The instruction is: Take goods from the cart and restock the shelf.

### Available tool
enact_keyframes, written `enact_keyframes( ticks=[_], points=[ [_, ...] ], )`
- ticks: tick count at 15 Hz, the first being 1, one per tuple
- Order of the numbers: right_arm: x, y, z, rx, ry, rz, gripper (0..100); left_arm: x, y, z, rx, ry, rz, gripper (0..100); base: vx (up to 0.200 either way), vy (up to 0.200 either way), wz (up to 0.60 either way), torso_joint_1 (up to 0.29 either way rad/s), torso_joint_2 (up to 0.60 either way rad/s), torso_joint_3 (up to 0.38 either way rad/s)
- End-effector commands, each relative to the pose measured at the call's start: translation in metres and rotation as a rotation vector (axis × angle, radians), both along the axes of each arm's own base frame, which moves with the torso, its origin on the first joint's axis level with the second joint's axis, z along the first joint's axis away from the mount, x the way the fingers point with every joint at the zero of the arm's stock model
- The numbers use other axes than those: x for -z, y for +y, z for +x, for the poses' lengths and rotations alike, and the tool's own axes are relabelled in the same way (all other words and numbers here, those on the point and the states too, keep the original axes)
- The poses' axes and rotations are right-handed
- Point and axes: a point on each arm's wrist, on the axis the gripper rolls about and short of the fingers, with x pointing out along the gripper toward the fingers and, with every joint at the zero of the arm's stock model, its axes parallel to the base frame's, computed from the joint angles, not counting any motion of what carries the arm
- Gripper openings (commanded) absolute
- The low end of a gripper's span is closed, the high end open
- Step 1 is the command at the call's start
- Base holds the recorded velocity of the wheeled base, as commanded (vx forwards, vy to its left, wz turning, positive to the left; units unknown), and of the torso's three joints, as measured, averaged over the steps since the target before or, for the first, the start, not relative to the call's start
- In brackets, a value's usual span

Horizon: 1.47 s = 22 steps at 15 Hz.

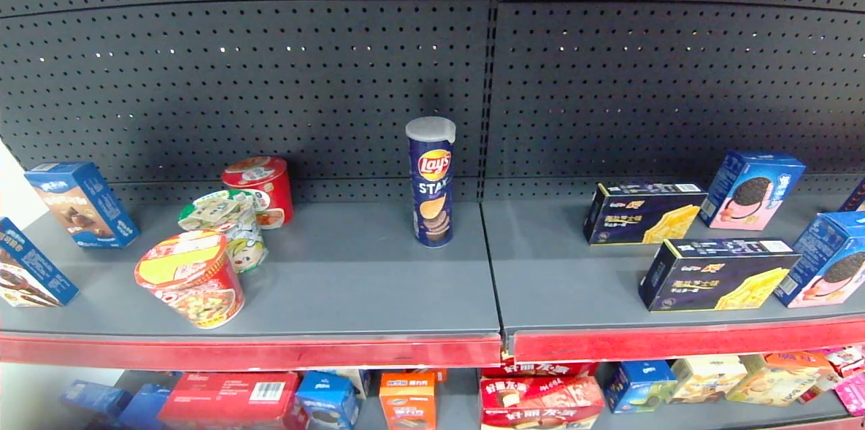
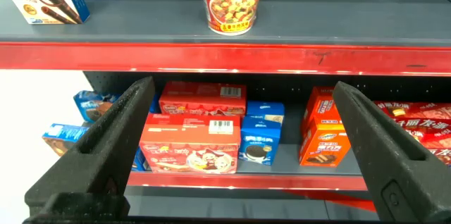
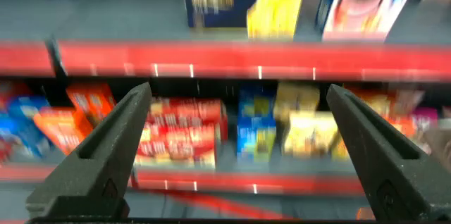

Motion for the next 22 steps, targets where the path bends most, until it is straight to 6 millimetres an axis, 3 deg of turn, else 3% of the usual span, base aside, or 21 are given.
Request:
enact_keyframes(
  ticks=[1,4,16,19,22],
  points=[
    [-0.058,-0.001,0.013,0.075,0.056,0.014,100,0.000,0.000,0.000,0.001,0.001,0.000,100,0.000,0.000,0.00,0.000,0.00,0.000],
    [-0.064,-0.002,0.005,0.143,0.051,-0.035,100,0.000,0.000,0.000,0.000,0.001,0.000,100,0.000,0.000,0.00,0.000,0.00,0.000],
    [-0.055,-0.004,-0.002,0.176,0.049,-0.088,100,0.000,0.000,0.000,0.000,0.001,0.000,100,0.000,0.000,-0.60,0.003,0.00,0.003],
    [-0.058,-0.003,0.005,0.210,0.086,-0.068,100,0.000,0.000,0.000,0.000,0.001,0.000,100,0.000,0.000,-0.60,0.002,0.00,0.002],
    [-0.076,-0.004,0.032,0.290,0.155,-0.029,100,0.000,0.000,0.000,0.000,0.001,0.000,100,0.000,0.000,-0.60,0.001,0.01,0.001]
  ],
)
